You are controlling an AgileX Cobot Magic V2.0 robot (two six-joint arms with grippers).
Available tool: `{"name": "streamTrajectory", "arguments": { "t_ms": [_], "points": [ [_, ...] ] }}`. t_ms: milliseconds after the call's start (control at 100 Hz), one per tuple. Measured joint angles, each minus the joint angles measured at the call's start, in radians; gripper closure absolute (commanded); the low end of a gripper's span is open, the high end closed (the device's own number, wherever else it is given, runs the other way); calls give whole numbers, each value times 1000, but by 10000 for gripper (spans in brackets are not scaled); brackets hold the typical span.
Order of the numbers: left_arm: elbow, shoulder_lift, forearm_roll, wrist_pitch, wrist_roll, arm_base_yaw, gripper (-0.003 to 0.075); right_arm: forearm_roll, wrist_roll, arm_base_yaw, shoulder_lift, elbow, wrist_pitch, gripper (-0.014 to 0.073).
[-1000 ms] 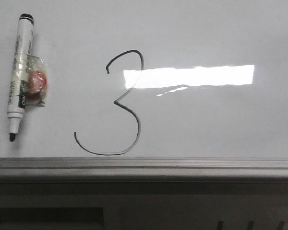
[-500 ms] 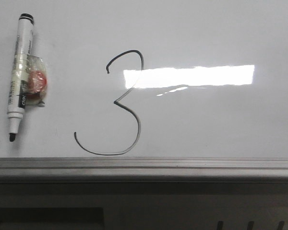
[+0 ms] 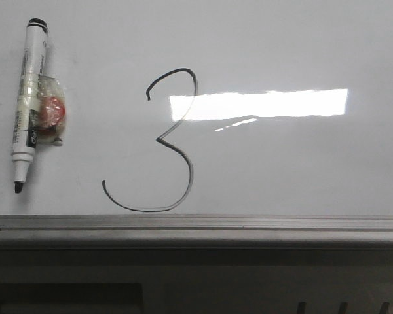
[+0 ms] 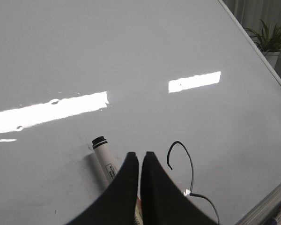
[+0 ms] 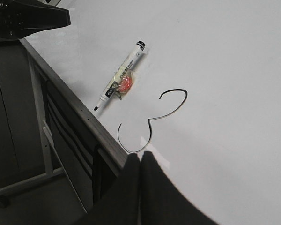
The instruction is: Write number 3 on whiteboard
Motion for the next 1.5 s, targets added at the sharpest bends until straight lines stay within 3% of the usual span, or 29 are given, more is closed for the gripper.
{"name": "streamTrajectory", "arguments": {
  "t_ms": [210, 360, 620, 950, 1100, 1350, 1500],
  "points": [
    [0, 0, 245, 10, -184, 148, 740, 0, 0, 0, 0, 0, 0, 659],
    [0, -29, 381, 38, -238, 293, 740, 0, 0, 0, 0, 0, 0, 659],
    [37, -158, 420, 114, -253, 535, 741, 0, 0, 0, 0, 0, 0, 659],
    [178, -344, 422, 189, -268, 764, 740, 0, 0, 0, 0, 0, 0, 659],
    [189, -355, 422, 223, -381, 806, 741, 0, 0, 0, 0, 0, 0, 659],
    [189, -355, 433, 514, -409, 804, 741, 0, 0, 0, 0, 0, 0, 659],
    [189, -355, 443, 525, -409, 794, 740, 0, 0, 0, 0, 0, 0, 659]
  ]
}}
